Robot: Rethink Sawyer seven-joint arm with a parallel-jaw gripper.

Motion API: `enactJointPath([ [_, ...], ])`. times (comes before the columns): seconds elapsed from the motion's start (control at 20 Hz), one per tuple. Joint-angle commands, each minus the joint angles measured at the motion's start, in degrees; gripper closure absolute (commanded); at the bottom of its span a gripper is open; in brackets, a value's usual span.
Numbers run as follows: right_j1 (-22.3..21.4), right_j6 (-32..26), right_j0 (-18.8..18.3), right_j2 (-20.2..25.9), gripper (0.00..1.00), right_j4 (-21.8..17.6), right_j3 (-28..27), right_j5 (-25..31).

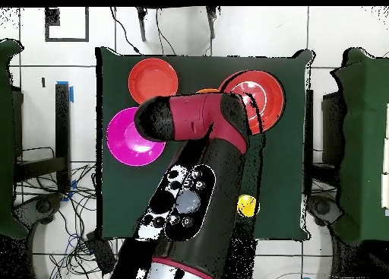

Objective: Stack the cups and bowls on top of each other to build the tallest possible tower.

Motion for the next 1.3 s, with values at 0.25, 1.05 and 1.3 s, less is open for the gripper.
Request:
enactJointPath([
  [0.25, 4.59, 10.13, 1.48, 1.85, 1.0, 2.21, -2.44, 8.08],
  [1.05, 7.44, 12.26, 3.62, 0.6, 1.0, 5.24, -5.81, 11.28],
  [1.3, 8.09, 12.24, 3.86, 0.31, 1.0, 6.02, -7.03, 12.47],
])
